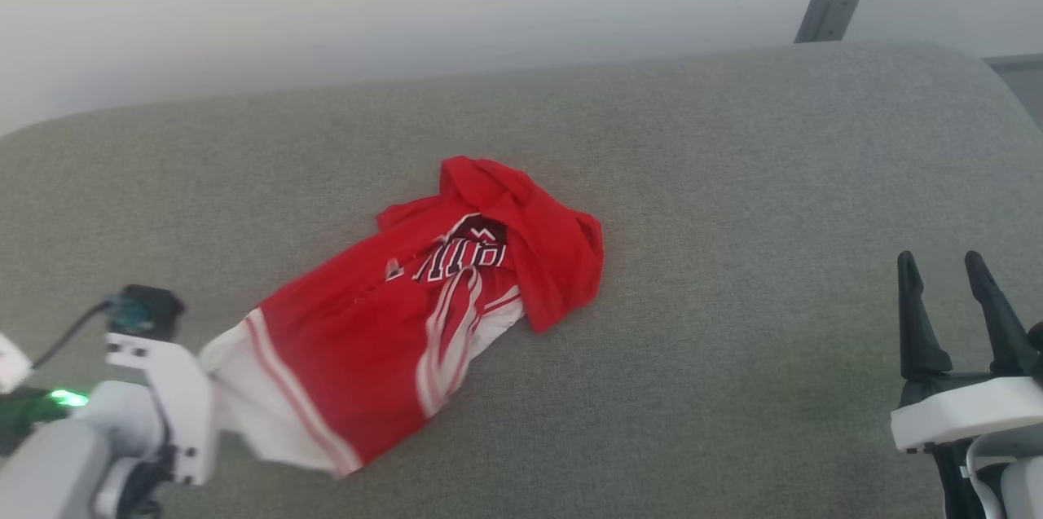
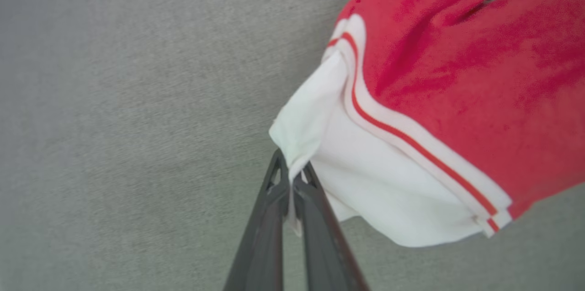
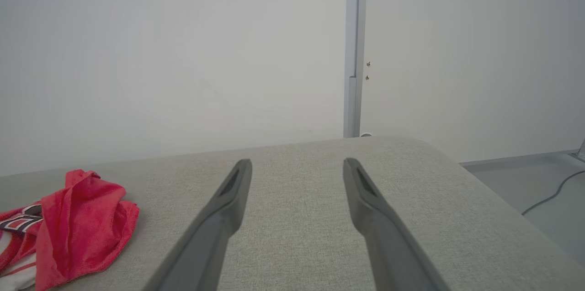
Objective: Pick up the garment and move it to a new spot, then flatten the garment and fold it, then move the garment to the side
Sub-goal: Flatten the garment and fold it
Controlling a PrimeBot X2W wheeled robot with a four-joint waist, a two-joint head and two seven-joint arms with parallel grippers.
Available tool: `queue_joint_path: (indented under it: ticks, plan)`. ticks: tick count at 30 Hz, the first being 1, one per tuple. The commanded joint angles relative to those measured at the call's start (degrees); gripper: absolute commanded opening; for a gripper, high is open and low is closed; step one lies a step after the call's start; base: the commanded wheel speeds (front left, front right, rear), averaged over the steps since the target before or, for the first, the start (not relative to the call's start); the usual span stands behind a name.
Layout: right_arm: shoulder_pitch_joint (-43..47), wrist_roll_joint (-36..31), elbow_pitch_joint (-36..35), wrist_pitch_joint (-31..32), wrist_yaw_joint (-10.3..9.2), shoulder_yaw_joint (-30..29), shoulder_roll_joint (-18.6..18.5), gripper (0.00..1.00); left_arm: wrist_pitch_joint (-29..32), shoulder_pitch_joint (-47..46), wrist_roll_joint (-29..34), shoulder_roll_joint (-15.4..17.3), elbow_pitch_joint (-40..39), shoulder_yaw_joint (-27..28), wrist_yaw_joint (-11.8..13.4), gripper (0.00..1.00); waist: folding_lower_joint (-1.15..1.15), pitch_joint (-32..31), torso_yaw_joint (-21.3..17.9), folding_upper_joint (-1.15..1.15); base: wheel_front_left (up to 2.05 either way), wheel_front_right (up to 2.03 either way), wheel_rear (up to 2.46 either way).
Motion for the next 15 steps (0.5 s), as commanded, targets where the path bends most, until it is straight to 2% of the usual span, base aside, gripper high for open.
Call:
queue_joint_path:
  ticks: [1,3,7,10,15]
  plan:
    - [0.3,-0.2,0.2,-0.3,0.00,0.2,0.2,1.00,0.3,0.6,-0.2,0.8,-0.2,0.7,0.7,0.00,0.00,-0.2,0.2,0.00,0.00,0.00,0.00]
    - [0.4,-0.2,0.4,-0.3,0.00,0.4,0.0,1.00,1.4,1.4,0.4,3.0,0.4,1.2,1.5,0.00,0.00,-0.4,0.3,0.00,0.00,0.00,0.00]
    - [0.4,0.1,0.8,-0.3,0.00,0.9,-0.2,1.00,0.9,2.3,-0.4,4.4,2.5,2.4,1.9,0.00,0.00,-0.7,0.2,0.00,0.00,0.00,0.00]
    - [0.4,0.3,1.2,-0.3,0.00,1.6,-0.3,1.00,-0.1,2.3,-0.8,4.0,5.1,2.4,1.4,0.00,0.00,-1.0,0.0,0.00,0.00,0.00,0.00]
    - [0.5,0.8,2.0,-0.3,0.00,2.9,-0.7,1.00,-2.0,1.8,-2.2,1.2,10.8,2.1,0.2,0.00,0.00,-1.5,-0.3,0.00,0.00,0.00,0.00]
